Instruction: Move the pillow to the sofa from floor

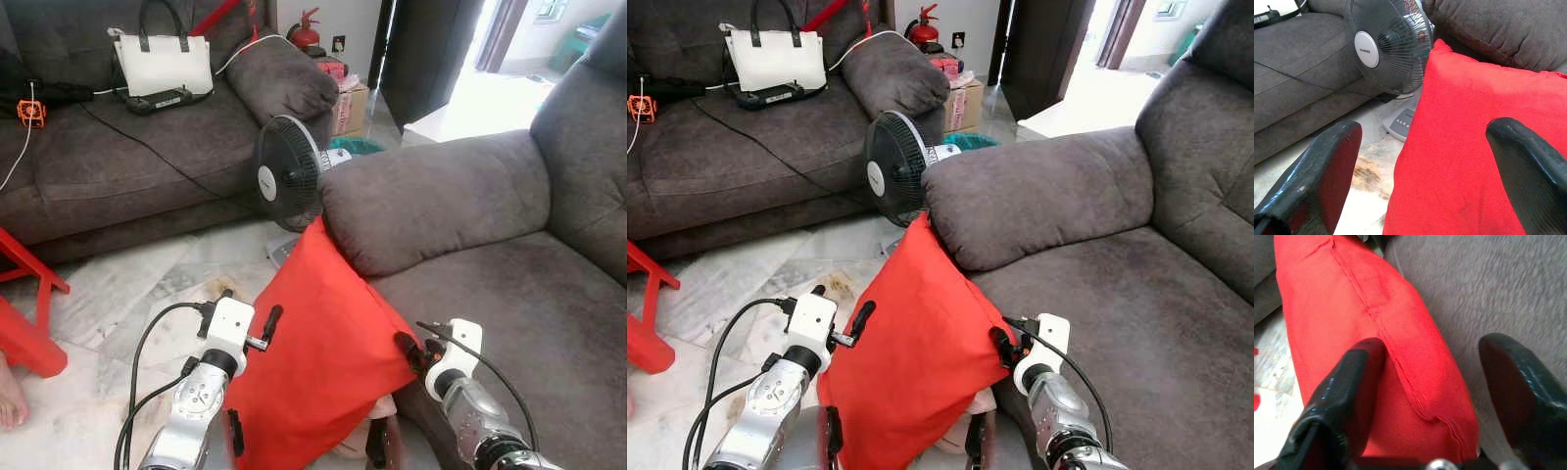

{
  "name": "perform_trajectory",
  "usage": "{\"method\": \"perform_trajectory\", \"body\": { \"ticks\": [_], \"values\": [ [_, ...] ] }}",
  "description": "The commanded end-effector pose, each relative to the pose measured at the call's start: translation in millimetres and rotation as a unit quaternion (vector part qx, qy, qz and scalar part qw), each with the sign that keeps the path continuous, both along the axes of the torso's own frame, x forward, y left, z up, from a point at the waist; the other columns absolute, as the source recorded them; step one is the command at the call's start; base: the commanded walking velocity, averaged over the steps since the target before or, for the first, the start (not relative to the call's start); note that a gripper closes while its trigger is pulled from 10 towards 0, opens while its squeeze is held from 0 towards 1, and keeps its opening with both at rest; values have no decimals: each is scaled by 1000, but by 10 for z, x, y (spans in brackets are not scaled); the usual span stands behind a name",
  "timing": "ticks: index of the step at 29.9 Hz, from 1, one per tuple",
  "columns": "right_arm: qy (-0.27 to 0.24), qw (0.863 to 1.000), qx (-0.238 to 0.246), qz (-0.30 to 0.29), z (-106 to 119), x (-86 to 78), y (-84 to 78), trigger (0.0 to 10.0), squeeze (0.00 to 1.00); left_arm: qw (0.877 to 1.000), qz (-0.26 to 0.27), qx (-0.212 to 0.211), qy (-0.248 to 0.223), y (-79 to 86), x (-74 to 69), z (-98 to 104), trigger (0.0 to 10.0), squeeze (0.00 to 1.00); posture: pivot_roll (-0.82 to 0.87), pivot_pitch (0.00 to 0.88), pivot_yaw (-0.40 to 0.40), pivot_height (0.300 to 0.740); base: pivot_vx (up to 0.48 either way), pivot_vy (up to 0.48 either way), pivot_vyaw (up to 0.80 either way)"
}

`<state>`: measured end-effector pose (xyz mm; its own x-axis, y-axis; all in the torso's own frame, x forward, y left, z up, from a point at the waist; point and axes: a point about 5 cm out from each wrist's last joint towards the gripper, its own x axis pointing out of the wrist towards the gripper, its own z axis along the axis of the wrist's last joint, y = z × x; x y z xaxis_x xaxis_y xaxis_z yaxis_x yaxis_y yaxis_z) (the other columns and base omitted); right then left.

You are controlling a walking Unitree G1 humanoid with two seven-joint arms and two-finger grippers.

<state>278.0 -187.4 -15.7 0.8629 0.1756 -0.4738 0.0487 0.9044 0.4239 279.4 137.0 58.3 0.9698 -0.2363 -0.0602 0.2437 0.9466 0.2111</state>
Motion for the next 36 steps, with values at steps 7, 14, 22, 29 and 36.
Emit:
{"method": "perform_trajectory", "body": {
  "ticks": [7,14,22,29,36],
  "values": [
    [18,999,28,38,-72,-83,73,10000,0,1000,-7,5,6,-25,-16,-32,10000,0,154,20,-88,571,0,0,0],
    [8,997,65,39,-21,-17,156,10000,0,1000,-7,6,11,-24,-19,-52,10000,0,154,21,-90,571,0,0,0],
    [29,996,73,34,-8,23,186,10000,0,1000,-9,3,14,-50,-17,-63,10000,0,151,21,-92,571,0,0,0],
    [67,996,48,46,-69,-35,150,10000,0,1000,-11,2,16,-56,-14,-70,10000,0,147,19,-92,571,0,0,0],
    [94,993,23,65,-142,-96,251,10000,0,1000,-12,3,17,-57,-9,-73,10000,0,149,16,-94,571,0,0,0]
  ]
}}
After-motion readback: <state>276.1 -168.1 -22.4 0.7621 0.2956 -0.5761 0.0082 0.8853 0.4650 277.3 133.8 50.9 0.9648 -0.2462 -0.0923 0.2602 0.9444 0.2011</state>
